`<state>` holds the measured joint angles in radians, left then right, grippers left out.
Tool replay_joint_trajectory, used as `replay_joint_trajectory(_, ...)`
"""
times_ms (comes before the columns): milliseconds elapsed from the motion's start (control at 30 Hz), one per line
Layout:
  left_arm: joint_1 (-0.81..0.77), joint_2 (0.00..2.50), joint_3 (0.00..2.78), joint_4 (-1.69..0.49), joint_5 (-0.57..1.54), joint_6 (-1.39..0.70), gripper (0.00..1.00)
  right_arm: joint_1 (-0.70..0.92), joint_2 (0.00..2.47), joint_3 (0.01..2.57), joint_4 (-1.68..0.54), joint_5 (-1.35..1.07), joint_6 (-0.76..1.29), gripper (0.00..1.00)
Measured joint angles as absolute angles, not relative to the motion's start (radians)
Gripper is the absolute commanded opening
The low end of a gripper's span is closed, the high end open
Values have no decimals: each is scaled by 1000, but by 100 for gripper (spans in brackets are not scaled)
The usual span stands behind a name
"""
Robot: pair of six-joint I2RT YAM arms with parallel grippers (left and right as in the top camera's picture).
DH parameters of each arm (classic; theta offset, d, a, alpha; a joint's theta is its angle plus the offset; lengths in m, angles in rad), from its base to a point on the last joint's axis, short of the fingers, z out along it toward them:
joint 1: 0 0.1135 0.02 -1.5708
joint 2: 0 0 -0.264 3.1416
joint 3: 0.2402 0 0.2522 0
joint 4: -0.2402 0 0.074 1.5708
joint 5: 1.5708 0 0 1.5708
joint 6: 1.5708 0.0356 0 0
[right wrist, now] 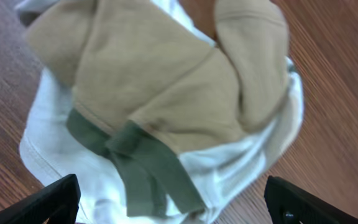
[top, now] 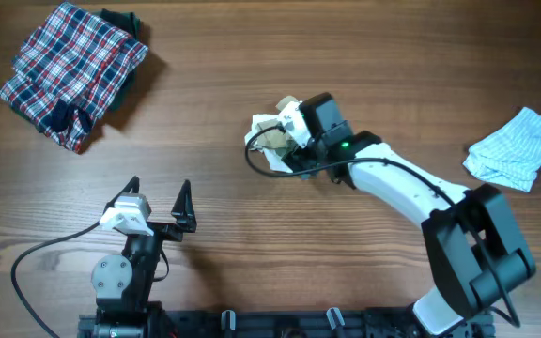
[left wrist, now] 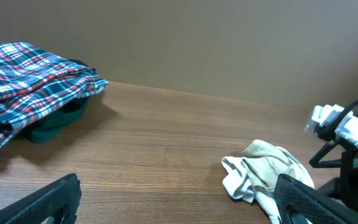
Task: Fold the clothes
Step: 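Carry the garments left to table center and lower them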
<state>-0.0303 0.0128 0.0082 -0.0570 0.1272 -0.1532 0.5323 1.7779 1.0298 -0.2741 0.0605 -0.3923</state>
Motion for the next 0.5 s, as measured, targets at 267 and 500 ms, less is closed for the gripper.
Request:
replay_joint_trajectory(267,-30,13,8,-57,127,-153,100,555,1830,1030,-239,144,-427,92)
replay_joint_trajectory(500,-30,13,8,-57,127,-153,100,555,1860,1030,-213,165,-433,81)
